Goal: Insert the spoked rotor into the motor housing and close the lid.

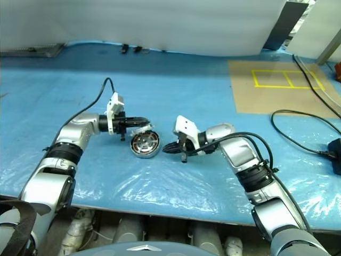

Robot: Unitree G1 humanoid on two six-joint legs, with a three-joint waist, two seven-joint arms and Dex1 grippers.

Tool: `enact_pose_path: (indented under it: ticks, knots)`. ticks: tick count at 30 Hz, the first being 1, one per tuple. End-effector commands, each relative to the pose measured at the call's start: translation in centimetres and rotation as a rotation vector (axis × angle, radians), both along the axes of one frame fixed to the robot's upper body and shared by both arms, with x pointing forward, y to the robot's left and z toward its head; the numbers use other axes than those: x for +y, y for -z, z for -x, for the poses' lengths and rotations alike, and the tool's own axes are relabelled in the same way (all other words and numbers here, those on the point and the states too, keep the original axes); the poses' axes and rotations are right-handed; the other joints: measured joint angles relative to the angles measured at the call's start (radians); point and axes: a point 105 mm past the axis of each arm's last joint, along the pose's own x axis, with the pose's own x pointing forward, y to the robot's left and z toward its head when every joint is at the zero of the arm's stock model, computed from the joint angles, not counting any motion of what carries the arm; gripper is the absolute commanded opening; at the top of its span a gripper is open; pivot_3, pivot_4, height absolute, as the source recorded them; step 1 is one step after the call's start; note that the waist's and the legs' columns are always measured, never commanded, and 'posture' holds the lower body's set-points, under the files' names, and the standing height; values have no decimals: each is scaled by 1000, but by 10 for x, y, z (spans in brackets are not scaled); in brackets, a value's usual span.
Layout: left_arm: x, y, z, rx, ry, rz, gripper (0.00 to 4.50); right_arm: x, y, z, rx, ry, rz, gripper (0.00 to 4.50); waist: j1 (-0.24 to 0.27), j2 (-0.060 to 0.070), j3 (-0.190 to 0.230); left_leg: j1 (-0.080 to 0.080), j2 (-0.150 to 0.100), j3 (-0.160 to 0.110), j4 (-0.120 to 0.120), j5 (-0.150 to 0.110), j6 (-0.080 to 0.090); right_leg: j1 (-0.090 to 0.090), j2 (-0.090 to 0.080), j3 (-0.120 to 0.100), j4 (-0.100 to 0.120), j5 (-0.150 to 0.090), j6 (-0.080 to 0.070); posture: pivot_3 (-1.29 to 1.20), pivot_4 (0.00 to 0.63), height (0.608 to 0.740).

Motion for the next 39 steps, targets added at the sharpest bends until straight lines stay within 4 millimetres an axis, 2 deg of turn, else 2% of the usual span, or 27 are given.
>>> enact_pose_path:
  ticks: [1,6,9,15,17,20,24,30,34,39]
  knots:
    - [-6,-7,5,-73,50,-44,0,2,-10,3,-22,-18,-29,13,-1,0,0,0,0,0,0,0,0,0,0,0,0,0,0,0,150,740]
    - [-13,5,15,-122,76,-118,0,5,-12,0,-37,-8,-39,13,-3,0,0,0,0,0,-2,0,0,0,0,0,-2,0,0,0,150,740]
    - [-15,20,26,-113,85,-155,0,8,-12,-2,-39,7,-51,13,-3,0,0,0,0,0,-3,0,0,0,0,0,-3,0,0,0,150,740]
    - [-12,35,33,-190,-17,-168,0,15,-17,-10,-77,37,-88,13,-3,0,0,1,0,0,-4,0,0,1,0,0,-4,0,0,0,150,740]
    - [-7,36,33,-222,-60,-170,0,18,-20,-13,-86,48,-112,13,-5,1,0,2,0,0,-4,0,0,2,0,0,-4,0,0,0,150,740]
    - [-2,20,39,-283,-114,-53,0,26,-29,-16,-102,57,-164,13,-10,1,0,2,0,0,-4,0,0,2,0,0,-4,0,0,0,150,740]
    - [7,10,55,-323,-164,31,0,38,-39,-25,-130,67,-212,849,-21,1,0,1,1,0,-4,0,0,0,0,0,-4,0,0,0,150,740]
    - [24,6,80,-329,-264,85,0,55,-45,-35,-159,62,-242,2959,-30,2,0,0,1,1,-5,0,0,-1,0,0,-6,0,0,0,150,740]
    - [36,13,101,-289,-345,86,0,68,-40,-36,-154,30,-232,4347,-32,2,1,0,1,2,-6,0,-1,-1,0,0,-6,0,0,0,150,740]
    - [48,22,121,-254,-429,71,0,78,-32,-37,-135,6,-220,4431,-39,2,1,0,1,2,-6,-1,0,-2,1,0,-7,0,0,0,150,740]
